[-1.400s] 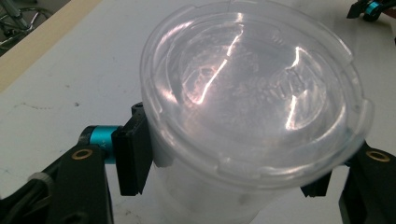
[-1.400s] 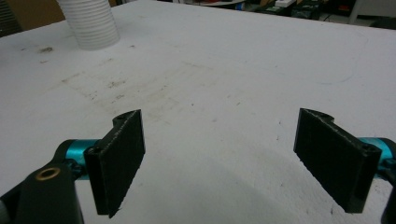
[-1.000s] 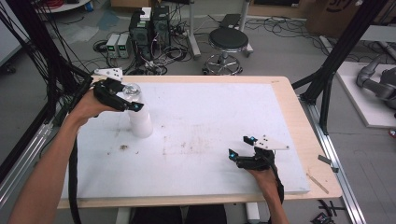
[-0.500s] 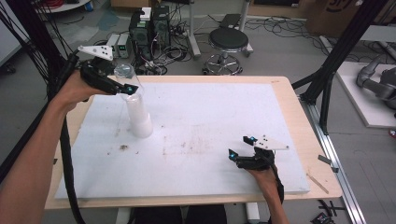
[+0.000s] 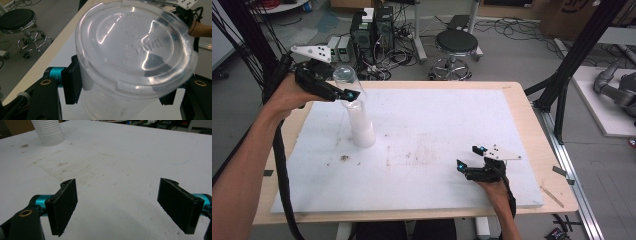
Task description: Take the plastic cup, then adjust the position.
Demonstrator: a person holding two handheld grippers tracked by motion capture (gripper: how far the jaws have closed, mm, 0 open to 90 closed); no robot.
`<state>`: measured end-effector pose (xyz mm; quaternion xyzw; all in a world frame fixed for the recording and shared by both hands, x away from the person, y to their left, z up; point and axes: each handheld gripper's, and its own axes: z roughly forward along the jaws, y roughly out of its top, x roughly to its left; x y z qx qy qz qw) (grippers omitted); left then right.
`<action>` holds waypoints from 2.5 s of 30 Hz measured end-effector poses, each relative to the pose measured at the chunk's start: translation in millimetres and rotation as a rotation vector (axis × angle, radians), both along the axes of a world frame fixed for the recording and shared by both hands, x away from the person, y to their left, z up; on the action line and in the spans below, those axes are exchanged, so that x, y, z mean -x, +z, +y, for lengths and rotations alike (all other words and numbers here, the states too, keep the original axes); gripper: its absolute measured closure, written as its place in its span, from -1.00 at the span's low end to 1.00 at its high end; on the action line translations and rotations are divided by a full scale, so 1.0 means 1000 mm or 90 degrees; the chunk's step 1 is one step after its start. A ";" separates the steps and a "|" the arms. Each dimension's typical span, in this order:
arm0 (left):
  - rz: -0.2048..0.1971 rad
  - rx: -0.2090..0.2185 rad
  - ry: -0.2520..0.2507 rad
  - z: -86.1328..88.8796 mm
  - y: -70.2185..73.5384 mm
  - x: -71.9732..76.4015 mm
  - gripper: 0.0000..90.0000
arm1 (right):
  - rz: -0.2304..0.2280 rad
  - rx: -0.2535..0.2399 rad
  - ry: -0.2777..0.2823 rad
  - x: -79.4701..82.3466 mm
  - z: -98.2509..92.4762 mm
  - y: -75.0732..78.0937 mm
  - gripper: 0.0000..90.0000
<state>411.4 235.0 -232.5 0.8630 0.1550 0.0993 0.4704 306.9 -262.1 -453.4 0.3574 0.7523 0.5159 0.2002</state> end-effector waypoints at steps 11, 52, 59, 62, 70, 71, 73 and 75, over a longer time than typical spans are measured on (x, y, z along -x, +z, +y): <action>0.003 0.038 -0.044 -0.023 -0.022 0.035 -0.23 | 0.006 0.000 0.003 -0.002 0.000 0.000 -0.64; 0.000 0.265 -0.113 -0.073 -0.129 0.098 -0.23 | 0.013 0.001 -0.004 -0.003 0.000 0.000 -0.64; 0.005 0.258 -0.113 -0.076 -0.136 0.094 -0.23 | 0.005 0.006 -0.002 -0.002 0.000 0.000 -0.64; 0.003 0.257 -0.114 -0.076 -0.136 0.095 -0.23 | 0.011 0.004 -0.001 -0.002 0.000 0.000 -0.64; 0.002 0.257 -0.106 -0.072 -0.137 0.094 -0.23 | 0.014 0.001 0.002 -0.003 0.000 0.000 -0.65; 0.004 0.258 -0.104 -0.072 -0.138 0.094 -0.23 | 0.015 0.001 0.003 -0.003 0.000 0.000 -0.65; 0.004 0.258 -0.103 -0.071 -0.139 0.093 -0.23 | 0.012 -0.001 0.005 -0.003 -0.001 0.000 -0.64; 0.003 0.257 -0.102 -0.070 -0.139 0.093 -0.23 | 0.015 -0.007 0.007 -0.003 -0.001 0.000 -0.64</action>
